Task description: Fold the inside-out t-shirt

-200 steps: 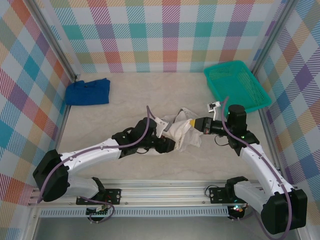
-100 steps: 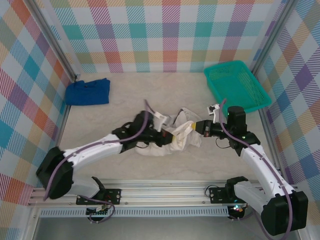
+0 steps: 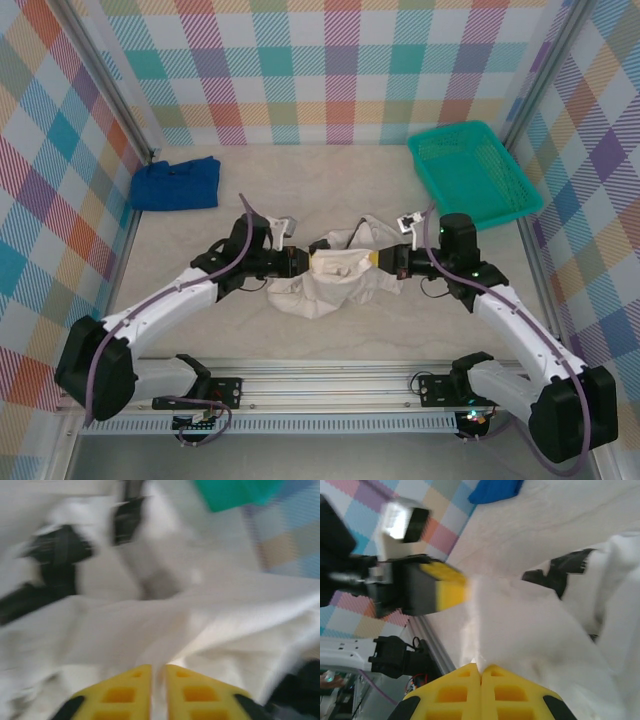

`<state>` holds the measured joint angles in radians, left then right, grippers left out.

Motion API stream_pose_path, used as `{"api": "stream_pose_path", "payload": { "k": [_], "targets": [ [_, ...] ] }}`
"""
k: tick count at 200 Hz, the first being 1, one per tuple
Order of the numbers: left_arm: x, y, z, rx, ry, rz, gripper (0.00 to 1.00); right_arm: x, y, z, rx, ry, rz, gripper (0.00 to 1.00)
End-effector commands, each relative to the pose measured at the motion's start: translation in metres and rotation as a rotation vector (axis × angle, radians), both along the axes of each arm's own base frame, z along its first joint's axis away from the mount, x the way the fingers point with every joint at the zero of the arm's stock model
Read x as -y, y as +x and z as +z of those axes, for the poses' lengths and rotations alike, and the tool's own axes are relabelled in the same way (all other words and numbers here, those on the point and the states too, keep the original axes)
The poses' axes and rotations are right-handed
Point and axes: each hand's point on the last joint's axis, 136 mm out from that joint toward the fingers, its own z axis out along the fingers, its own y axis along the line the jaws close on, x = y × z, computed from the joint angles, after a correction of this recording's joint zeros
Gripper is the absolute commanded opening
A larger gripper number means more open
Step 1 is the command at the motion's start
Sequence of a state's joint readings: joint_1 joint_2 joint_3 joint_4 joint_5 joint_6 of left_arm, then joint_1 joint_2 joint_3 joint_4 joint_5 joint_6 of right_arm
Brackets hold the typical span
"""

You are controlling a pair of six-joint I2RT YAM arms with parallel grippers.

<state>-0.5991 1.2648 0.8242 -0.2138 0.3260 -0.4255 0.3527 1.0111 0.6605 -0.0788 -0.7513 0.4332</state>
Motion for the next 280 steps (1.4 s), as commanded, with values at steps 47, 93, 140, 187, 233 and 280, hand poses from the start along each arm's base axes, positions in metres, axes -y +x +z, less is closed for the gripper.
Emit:
{"api": "stream_pose_path", "payload": {
  "k": [47, 93, 140, 187, 233, 280],
  "targets": [
    [-0.008, -0.024, -0.007, 0.111, 0.129, 0.055, 0.55, -0.054, -0.012, 0.011, 0.022, 0.141, 0.117, 0.00],
    [0.010, -0.029, -0.030, 0.090, 0.210, 0.001, 0.67, -0.055, -0.010, 0.009, 0.016, 0.143, 0.100, 0.00],
    [0.052, -0.011, -0.032, 0.154, 0.188, -0.044, 0.42, -0.052, -0.013, 0.003, 0.013, 0.122, 0.093, 0.00],
    [0.075, -0.049, 0.039, 0.229, -0.273, -0.316, 0.03, 0.007, 0.006, -0.045, -0.017, -0.290, -0.202, 0.00],
    [0.061, -0.114, 0.087, 0.314, -0.492, -0.570, 0.01, 0.001, 0.014, -0.043, 0.016, -0.317, -0.165, 0.00],
    [0.040, -0.114, 0.065, 0.384, -0.372, -0.546, 0.00, 0.000, 0.012, -0.052, -0.015, -0.382, -0.109, 0.00]
  ]
}}
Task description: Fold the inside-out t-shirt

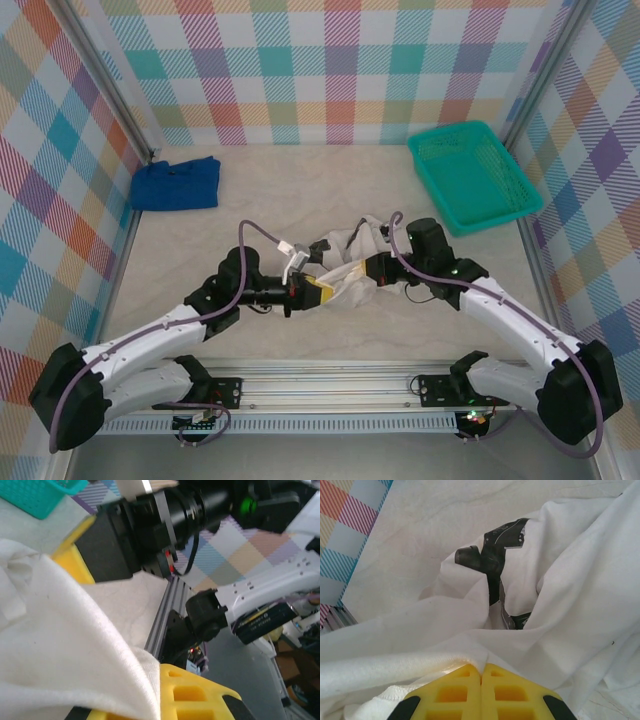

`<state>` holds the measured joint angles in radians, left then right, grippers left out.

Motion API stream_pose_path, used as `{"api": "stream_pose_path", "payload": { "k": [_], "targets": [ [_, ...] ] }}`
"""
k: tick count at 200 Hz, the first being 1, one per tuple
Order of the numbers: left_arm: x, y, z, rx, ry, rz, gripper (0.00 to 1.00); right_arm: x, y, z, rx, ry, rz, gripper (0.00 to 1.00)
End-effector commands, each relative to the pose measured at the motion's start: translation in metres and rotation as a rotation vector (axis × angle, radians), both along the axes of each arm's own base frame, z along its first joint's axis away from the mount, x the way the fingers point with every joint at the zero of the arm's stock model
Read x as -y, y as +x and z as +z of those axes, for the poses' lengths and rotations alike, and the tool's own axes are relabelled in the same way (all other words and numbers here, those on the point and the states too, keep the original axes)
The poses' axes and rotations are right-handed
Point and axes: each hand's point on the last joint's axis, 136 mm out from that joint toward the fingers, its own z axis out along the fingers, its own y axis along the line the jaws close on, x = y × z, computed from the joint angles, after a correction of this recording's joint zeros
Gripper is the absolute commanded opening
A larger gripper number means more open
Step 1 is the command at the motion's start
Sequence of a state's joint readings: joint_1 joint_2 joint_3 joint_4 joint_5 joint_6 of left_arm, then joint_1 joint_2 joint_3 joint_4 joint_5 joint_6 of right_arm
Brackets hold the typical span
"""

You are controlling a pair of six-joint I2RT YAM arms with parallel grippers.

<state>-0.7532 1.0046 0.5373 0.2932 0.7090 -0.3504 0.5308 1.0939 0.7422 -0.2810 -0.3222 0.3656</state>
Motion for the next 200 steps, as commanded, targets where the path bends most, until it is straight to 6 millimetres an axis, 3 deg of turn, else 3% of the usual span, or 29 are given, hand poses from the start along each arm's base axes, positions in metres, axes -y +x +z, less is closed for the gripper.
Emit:
{"api": "stream_pose_path", "payload": {
  "k": [1, 12, 40, 59, 69, 93, 111, 150, 182, 200],
  "targets": [
    [-0.012, -0.003, -0.008, 0.076, 0.035, 0.002, 0.00, 0.001, -0.001, -0.003, -0.006, -0.047, 0.037, 0.00],
    [-0.020, 0.011, -0.019, 0.074, 0.087, 0.082, 0.00, -0.007, -0.005, -0.003, -0.019, -0.014, 0.075, 0.00],
    [-0.043, 0.051, -0.051, 0.043, 0.261, 0.322, 0.26, -0.030, -0.017, 0.006, -0.040, 0.121, 0.193, 0.00],
    [-0.075, 0.078, -0.072, 0.007, 0.433, 0.547, 0.43, -0.045, -0.025, 0.011, -0.053, 0.201, 0.246, 0.00],
    [-0.089, 0.083, -0.080, -0.016, 0.515, 0.611, 0.51, -0.053, -0.030, 0.012, -0.060, 0.228, 0.273, 0.00],
    [-0.097, 0.074, -0.090, -0.085, 0.612, 0.624, 0.63, -0.067, -0.036, 0.011, -0.074, 0.261, 0.301, 0.00],
    [-0.100, 0.067, -0.095, -0.091, 0.686, 0.650, 0.66, -0.076, -0.040, 0.013, -0.082, 0.305, 0.322, 0.00],
    [-0.093, 0.058, -0.093, -0.075, 0.739, 0.693, 0.63, -0.083, -0.040, 0.009, -0.098, 0.322, 0.319, 0.00],
    [-0.118, 0.053, -0.077, 0.032, 0.878, 0.872, 0.62, -0.082, -0.034, 0.002, -0.122, 0.306, 0.272, 0.00],
    [-0.109, 0.042, -0.069, 0.101, 0.881, 0.842, 0.60, -0.084, -0.030, -0.003, -0.146, 0.303, 0.252, 0.00]
  ]
}}
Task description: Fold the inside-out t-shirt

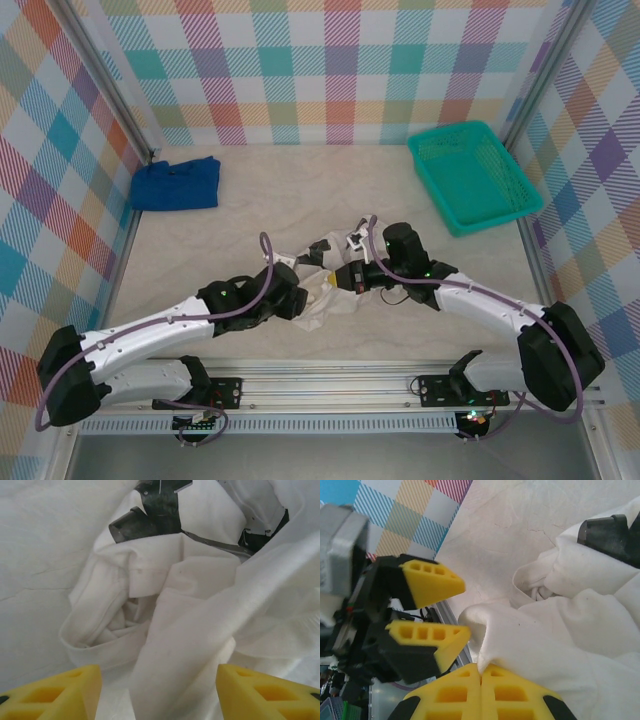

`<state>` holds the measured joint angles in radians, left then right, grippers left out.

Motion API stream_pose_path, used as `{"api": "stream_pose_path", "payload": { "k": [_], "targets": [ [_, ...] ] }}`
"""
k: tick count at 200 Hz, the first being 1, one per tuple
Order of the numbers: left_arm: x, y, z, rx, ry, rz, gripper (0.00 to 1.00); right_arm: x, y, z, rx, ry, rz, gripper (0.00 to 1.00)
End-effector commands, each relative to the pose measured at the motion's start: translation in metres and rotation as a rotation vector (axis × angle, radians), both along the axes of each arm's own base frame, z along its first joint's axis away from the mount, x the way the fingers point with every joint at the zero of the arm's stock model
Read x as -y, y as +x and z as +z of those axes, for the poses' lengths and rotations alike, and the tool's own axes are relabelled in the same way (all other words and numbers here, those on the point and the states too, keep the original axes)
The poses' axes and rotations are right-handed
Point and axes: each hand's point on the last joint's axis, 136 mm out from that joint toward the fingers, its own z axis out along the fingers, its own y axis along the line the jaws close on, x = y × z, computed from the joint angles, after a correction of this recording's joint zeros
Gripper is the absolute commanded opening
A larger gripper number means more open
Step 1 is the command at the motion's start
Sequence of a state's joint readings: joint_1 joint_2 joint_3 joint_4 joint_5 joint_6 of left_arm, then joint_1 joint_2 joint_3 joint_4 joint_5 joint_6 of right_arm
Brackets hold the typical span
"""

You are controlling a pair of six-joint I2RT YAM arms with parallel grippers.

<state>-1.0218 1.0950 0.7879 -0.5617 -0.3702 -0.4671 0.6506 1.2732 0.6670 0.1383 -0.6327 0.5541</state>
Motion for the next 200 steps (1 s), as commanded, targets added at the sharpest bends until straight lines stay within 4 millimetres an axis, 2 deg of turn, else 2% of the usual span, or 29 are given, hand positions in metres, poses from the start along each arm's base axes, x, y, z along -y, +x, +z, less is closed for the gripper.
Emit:
{"api": "stream_pose_path", "payload": {
  "k": [1, 27, 46, 88, 110, 166, 200],
  "targets": [
    [-0.018, -0.003, 0.018, 0.103, 0.100, 0.073, 0.60, -0.005, 0.005, -0.005, -0.027, 0.006, -0.020, 0.00],
    [0.040, -0.032, 0.012, 0.035, -0.033, -0.215, 0.45, -0.007, 0.008, -0.006, -0.037, -0.002, -0.020, 0.00],
    [0.054, -0.035, 0.002, 0.009, -0.025, -0.277, 0.35, -0.006, 0.008, -0.006, -0.030, -0.010, -0.025, 0.00],
    [0.044, -0.005, -0.019, -0.019, 0.059, -0.216, 0.31, 0.000, 0.004, -0.006, -0.016, -0.025, -0.036, 0.00],
    [0.036, 0.008, -0.019, -0.004, 0.090, -0.180, 0.30, 0.002, 0.003, -0.005, -0.012, -0.028, -0.039, 0.00],
    [0.029, 0.016, -0.026, -0.035, 0.084, -0.182, 0.31, 0.002, 0.003, -0.007, -0.016, -0.034, -0.037, 0.00],
    [0.038, 0.013, -0.036, -0.093, 0.082, -0.248, 0.32, 0.002, 0.004, -0.006, -0.011, -0.037, -0.039, 0.00]
  ]
}}
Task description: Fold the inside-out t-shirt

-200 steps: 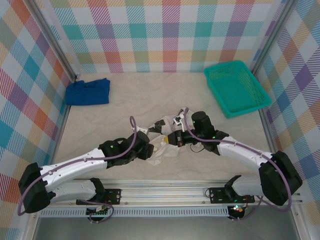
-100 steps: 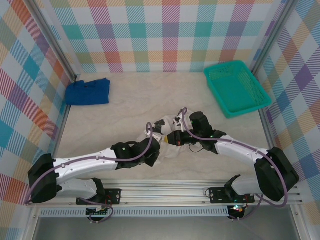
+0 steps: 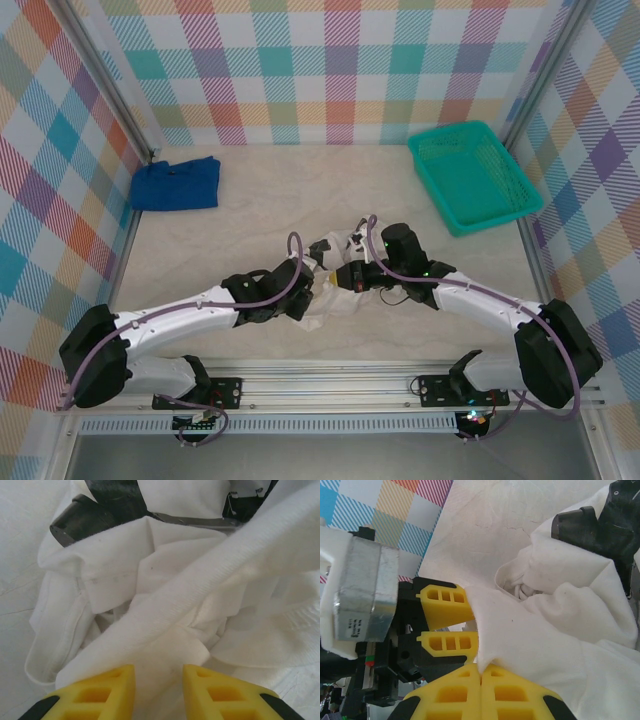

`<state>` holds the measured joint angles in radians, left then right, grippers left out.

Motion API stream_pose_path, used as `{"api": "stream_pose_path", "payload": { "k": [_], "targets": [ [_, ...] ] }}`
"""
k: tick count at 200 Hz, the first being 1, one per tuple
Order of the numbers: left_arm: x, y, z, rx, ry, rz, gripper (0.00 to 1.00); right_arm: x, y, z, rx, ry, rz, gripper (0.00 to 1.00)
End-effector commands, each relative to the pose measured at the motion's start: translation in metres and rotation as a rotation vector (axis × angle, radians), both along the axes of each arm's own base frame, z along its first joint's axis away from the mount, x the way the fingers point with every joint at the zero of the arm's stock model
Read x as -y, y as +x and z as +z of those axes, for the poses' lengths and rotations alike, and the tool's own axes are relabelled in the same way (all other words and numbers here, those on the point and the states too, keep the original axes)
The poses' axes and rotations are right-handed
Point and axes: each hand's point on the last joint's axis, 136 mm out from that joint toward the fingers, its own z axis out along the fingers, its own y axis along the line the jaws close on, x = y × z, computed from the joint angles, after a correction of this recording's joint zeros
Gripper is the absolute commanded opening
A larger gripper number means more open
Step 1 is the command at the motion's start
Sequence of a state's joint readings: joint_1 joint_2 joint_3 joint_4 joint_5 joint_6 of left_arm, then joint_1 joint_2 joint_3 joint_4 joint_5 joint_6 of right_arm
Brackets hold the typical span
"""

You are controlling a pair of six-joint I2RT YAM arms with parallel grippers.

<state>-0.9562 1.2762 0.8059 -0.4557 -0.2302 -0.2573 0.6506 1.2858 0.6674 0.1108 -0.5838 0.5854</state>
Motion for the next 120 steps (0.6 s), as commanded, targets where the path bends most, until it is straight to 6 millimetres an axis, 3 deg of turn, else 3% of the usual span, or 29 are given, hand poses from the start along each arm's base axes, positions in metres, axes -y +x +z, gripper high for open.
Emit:
{"api": "stream_pose_path", "payload": {
  "k": [1, 41, 58, 96, 120],
  "targets": [
    [0.013, 0.000, 0.000, -0.030, -0.013, -0.069, 0.32, -0.002, -0.001, 0.005, 0.033, 0.004, 0.015, 0.00],
    [0.020, -0.001, -0.008, -0.056, -0.002, -0.107, 0.36, -0.001, -0.001, 0.005, 0.033, -0.002, 0.012, 0.00],
    [0.021, 0.003, -0.006, -0.042, 0.000, -0.099, 0.29, -0.002, -0.001, 0.004, 0.032, -0.004, 0.014, 0.00],
    [0.028, 0.004, 0.009, -0.026, -0.088, -0.114, 0.03, 0.008, 0.003, 0.003, 0.050, -0.056, -0.024, 0.00],
    [0.025, 0.000, 0.037, 0.014, -0.225, -0.113, 0.00, 0.022, 0.009, 0.007, 0.068, -0.094, -0.077, 0.00]
  ]
}}
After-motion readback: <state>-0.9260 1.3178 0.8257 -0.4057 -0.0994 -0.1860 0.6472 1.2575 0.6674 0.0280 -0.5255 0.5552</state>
